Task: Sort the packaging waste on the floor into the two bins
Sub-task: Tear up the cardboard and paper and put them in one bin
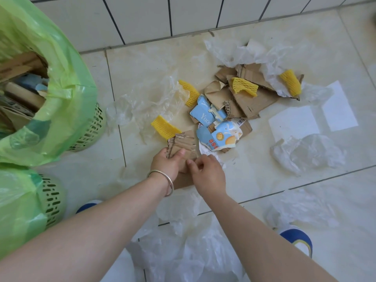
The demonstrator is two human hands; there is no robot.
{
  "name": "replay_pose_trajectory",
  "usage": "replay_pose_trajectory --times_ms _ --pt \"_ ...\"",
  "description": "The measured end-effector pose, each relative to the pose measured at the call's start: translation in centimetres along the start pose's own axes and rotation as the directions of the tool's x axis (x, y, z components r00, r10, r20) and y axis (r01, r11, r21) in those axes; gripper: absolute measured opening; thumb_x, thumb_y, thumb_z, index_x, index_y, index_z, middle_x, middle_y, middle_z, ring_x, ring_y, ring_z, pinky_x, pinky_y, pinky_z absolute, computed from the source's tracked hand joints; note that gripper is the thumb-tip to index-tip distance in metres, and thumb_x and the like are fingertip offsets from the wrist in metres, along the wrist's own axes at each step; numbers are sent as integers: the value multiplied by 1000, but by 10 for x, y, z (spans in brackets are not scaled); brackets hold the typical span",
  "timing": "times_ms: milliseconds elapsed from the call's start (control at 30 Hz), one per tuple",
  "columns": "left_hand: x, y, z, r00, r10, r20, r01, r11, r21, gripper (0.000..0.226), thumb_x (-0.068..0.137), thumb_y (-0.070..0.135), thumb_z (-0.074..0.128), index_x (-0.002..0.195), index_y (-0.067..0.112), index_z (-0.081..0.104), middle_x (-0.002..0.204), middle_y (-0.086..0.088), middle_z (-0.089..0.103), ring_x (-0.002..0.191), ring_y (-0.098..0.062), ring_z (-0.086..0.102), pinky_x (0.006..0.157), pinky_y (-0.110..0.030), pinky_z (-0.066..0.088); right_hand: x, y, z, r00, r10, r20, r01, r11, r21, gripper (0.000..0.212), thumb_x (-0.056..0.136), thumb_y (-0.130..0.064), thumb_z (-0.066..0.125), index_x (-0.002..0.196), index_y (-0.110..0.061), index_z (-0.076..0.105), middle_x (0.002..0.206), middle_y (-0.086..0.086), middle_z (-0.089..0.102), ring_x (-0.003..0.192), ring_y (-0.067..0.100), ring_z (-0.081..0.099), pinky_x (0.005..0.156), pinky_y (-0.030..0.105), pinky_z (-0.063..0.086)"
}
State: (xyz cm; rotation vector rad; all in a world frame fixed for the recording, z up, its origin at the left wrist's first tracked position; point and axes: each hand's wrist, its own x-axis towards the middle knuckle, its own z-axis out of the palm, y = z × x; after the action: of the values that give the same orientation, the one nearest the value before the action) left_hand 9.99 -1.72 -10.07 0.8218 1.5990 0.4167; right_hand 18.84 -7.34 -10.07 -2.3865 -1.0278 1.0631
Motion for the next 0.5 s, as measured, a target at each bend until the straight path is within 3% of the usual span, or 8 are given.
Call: replay_pose_trajectory --times_ms 67,133,200,267,333,400,500 --pt "6 3 -2 1000 -3 -20 3 1000 0 12 86 23 63 74 22 60 86 -6 68 86 -27 66 89 -47 53 6 4 -7 990 -11 -143 -1 997 -83 28 85 -35 60 104 -14 59 111 4 53 108 24 48 82 31 38" --pt "12 7 -4 999 -16 -50 15 999 -34 15 88 25 61 73 22 59 86 -6 66 90 -29 65 90 -48 52 14 9 -15 972 -130 -195 67 952 -300 49 79 -34 64 123 -17 51 134 7 44 123 28 40 94 35 36" --pt "18 11 -4 996 -44 -75 37 996 -85 16 89 25 60 73 20 59 82 -4 65 88 -29 64 88 -45 53 24 13 -23 974 -208 -85 144 868 -475 70 77 -37 63 138 -21 34 153 9 19 140 29 21 109 37 25" --pt "20 14 -3 995 -64 -81 56 993 -106 17 89 25 59 73 20 58 78 -1 63 84 -26 62 85 -43 52 36 13 -27 981 -191 26 172 805 -568 85 78 -44 60 147 -22 14 158 12 -3 146 29 1 118 39 12" --pt "24 14 -1 995 -71 -75 64 994 -90 16 88 26 61 73 21 58 78 -1 63 83 -25 62 87 -44 51 46 10 -26 984 -146 101 177 750 -637 97 79 -51 57 150 -20 0 157 15 -12 146 32 -7 120 41 8" --pt "26 13 1 995 -67 -71 62 995 -76 14 87 27 62 74 21 59 84 -4 66 88 -28 65 90 -46 51 51 5 -23 983 -110 147 181 723 -666 98 82 -51 56 150 -18 -6 156 19 -11 146 36 -5 118 43 16" --pt "31 15 3 996 -68 -61 64 996 -67 12 86 26 62 75 21 61 91 -8 68 90 -29 66 90 -48 52 55 2 -19 985 -107 135 170 706 -688 82 90 -31 47 149 -12 -6 155 25 -5 144 41 1 112 41 29"
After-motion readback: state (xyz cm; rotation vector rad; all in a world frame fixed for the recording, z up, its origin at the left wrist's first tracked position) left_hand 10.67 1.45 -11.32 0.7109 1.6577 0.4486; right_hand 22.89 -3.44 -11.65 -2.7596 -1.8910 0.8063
